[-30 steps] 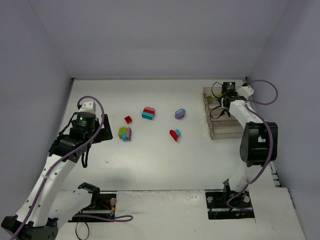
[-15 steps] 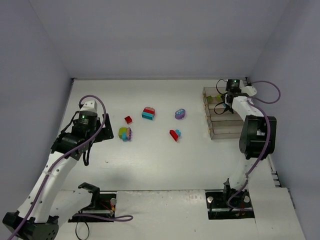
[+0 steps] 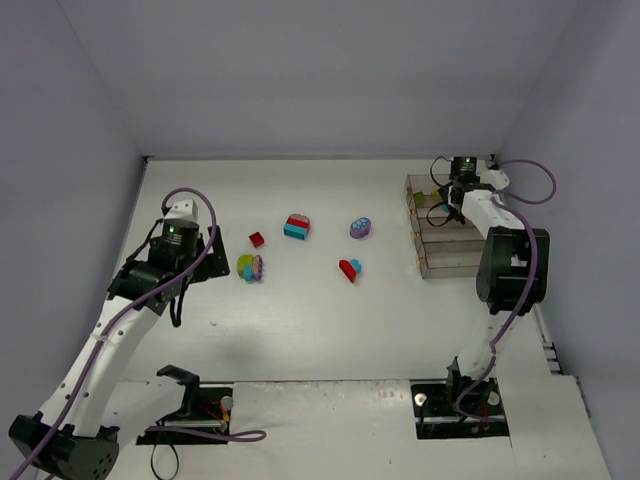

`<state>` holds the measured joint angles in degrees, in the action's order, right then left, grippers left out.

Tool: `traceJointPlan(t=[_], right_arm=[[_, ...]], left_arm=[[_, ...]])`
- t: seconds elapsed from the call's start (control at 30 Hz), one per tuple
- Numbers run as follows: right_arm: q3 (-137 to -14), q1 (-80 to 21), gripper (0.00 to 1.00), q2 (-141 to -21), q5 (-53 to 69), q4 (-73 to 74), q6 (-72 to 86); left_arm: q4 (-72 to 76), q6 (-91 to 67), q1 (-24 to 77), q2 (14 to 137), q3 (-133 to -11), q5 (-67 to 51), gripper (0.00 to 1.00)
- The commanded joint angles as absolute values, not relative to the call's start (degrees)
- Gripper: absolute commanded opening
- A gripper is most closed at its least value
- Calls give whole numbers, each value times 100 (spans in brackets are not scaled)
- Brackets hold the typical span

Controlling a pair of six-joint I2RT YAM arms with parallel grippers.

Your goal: Sort the legos into containers by color

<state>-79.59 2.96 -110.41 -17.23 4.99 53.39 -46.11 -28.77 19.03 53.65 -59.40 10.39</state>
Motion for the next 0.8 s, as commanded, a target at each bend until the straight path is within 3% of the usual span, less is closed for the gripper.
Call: traceJointPlan(t=[0.0, 0.23, 0.27, 0.47, 0.57, 0.77], right_arm=[[-8253, 290, 46, -10916, -1784, 316, 5256], [-8192, 246, 61, -10635, -1635, 299, 4817], [-8165, 229, 67, -10556, -1678, 308, 4782], [-8174, 36, 65, -10354, -1486, 168, 4027], [-8262, -517, 65, -10371, -1160, 53, 3034], [-8236, -1457, 70, -10424, -1230, 62, 2724]], left_arm=[[-4386, -2900, 1916, 5414, -6231, 1143, 83], [-4368, -2892, 1916, 5458, -6258, 1134, 83], [-4359, -2892, 1916, 5467, -6267, 1116, 83], [-4342, -2892, 1916, 5502, -6293, 1072, 83], [-4342, -2892, 1916, 5476, -6293, 1072, 83], [-4447, -2883, 1916, 5405, -6284, 1099, 83]])
